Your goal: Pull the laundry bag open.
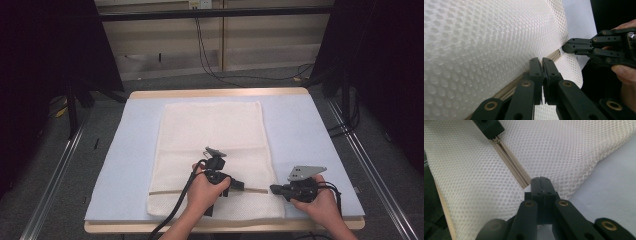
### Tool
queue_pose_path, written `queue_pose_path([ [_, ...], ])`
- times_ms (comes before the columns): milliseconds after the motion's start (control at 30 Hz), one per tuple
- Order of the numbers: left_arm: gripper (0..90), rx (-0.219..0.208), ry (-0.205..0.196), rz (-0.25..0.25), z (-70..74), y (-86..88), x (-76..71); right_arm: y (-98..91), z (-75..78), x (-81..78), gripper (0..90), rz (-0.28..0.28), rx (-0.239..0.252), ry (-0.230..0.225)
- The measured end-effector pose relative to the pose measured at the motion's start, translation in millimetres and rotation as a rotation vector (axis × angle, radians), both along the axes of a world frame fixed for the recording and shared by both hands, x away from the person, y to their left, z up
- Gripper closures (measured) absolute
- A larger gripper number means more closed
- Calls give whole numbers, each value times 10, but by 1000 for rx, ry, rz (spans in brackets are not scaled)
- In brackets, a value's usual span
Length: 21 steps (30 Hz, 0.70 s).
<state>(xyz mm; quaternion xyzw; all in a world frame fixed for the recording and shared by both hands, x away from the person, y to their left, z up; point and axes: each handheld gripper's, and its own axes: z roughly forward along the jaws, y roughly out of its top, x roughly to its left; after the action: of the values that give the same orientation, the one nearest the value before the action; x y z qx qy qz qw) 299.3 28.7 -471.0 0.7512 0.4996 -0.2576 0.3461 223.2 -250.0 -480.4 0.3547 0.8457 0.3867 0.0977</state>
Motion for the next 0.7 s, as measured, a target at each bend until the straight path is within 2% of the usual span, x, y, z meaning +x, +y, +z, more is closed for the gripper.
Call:
queue_pose_path([
  [233,874,-18,3,-14,-13,60,17,-2,-3,1,900,0,5,0],
  [333,874,-18,4,-8,-7,84,18,-3,-3,0,900,-1,6,1],
  [400,874,-1,-7,-11,-3,107,25,-5,-4,4,900,1,6,-1],
  [467,874,-23,7,-11,0,123,31,-5,-5,4,900,0,7,0],
  [533,874,-13,-1,-5,-4,122,29,-6,-5,3,900,1,7,0],
  [633,874,-23,4,-14,-6,122,32,-3,-4,0,900,-2,7,2],
  [700,874,-14,2,-27,-3,132,39,-2,-3,0,900,-1,5,0],
])
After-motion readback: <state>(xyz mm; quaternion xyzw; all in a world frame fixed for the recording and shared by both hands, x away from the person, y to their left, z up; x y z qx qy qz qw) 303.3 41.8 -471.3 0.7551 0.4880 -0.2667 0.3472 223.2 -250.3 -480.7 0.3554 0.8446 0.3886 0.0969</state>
